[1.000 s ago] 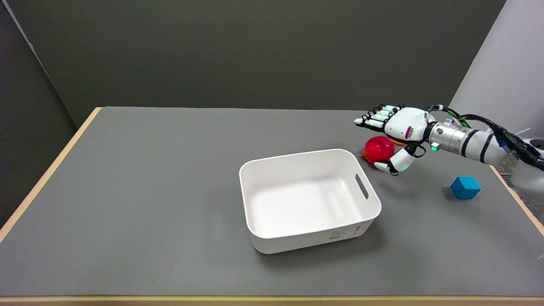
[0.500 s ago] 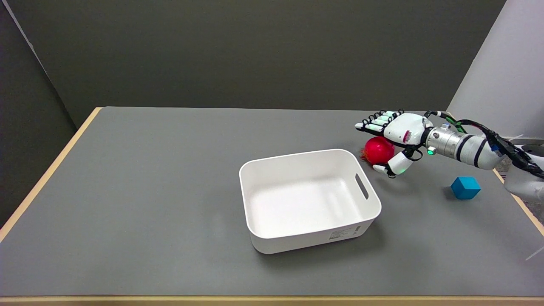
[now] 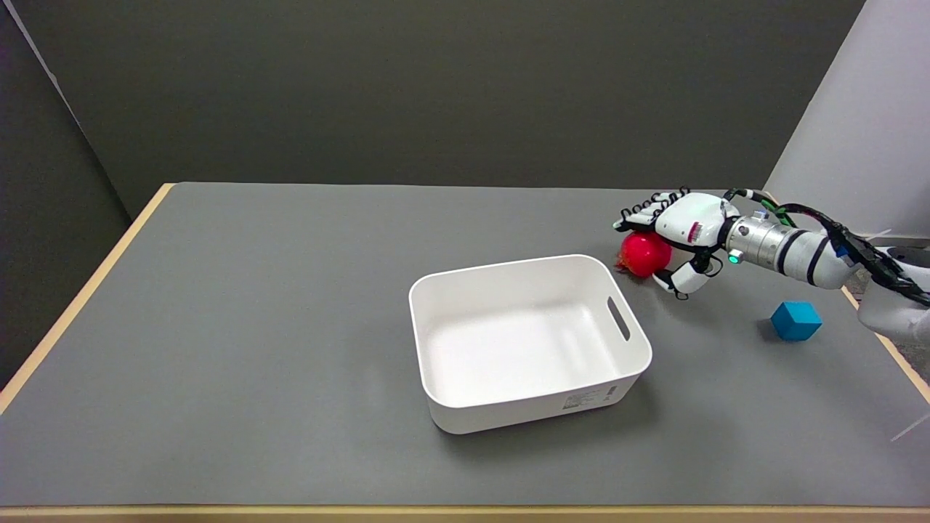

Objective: Pick up the pomegranate.

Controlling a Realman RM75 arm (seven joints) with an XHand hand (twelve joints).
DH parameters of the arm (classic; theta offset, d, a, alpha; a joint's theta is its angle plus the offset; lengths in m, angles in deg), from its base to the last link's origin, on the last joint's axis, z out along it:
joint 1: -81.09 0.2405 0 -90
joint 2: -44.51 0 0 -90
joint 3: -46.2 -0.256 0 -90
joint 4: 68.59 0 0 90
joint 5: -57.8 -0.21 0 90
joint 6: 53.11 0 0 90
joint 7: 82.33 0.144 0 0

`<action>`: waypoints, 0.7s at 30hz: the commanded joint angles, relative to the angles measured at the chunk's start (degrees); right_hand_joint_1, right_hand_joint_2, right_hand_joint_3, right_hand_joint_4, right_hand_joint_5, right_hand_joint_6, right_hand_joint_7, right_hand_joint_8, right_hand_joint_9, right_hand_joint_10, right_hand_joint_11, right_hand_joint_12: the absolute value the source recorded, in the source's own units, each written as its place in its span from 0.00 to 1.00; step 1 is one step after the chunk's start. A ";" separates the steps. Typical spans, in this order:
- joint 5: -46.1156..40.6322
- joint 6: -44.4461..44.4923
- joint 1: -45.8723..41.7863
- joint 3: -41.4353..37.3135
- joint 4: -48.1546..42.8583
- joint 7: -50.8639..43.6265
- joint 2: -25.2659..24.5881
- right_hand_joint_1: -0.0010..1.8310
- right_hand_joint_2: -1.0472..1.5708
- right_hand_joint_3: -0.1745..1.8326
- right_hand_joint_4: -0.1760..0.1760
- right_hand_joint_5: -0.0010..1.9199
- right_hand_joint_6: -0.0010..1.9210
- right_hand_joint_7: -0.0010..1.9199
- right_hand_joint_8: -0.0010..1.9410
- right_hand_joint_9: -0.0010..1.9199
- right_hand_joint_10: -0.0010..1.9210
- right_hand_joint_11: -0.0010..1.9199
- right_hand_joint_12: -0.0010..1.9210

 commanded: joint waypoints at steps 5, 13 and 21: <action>-0.04 -0.04 0.48 0.33 1.05 0.00 -0.40 0.49 0.66 0.60 0.52 0.10 0.25 0.20 0.26 0.21 0.43 0.16 0.71; -0.08 -0.58 0.48 0.33 0.97 0.00 -0.46 0.50 0.66 0.60 0.52 0.11 0.26 0.21 0.27 0.22 0.44 0.18 0.73; -0.34 -0.76 0.48 -0.15 1.05 -0.08 -0.97 0.63 0.87 0.15 0.14 0.26 0.86 0.43 0.69 0.41 0.63 0.39 0.83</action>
